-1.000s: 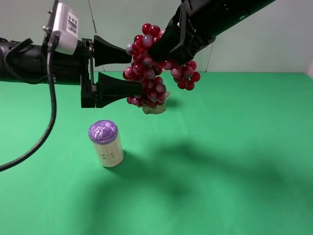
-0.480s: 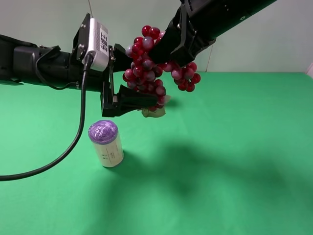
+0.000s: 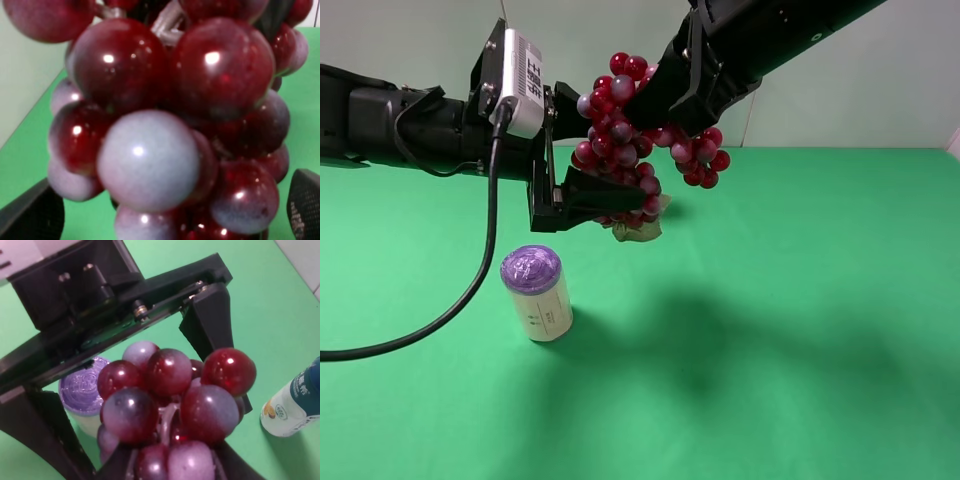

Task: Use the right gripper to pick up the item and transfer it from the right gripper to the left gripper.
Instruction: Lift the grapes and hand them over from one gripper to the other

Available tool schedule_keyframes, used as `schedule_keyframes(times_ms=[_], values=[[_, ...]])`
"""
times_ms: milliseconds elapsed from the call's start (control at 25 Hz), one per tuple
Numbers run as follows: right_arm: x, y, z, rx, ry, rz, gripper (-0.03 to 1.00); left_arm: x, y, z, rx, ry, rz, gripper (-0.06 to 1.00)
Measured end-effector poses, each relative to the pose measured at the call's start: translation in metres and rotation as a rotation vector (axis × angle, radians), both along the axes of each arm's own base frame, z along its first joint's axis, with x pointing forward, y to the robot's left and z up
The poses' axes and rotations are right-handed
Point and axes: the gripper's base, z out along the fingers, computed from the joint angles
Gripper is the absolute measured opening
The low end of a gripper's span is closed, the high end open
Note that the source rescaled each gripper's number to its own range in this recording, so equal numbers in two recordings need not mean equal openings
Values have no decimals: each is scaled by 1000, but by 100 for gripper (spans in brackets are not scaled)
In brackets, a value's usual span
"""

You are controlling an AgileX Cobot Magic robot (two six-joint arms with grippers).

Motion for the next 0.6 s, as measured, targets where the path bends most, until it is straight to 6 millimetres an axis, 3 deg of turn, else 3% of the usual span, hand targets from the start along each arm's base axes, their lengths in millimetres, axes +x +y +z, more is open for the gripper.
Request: schedule_keyframes(times_ms=[440,520,600], values=[[-1,0,-1,-6,10,8,0,12,-15,-10,14,1,-31,84],[-1,0,-1,-7,12,10,0,12,-15,-10,15,-1,-29,78],[-1,0,-1,-7,12,10,0,13,-15,-10,15,-2,-29,65]])
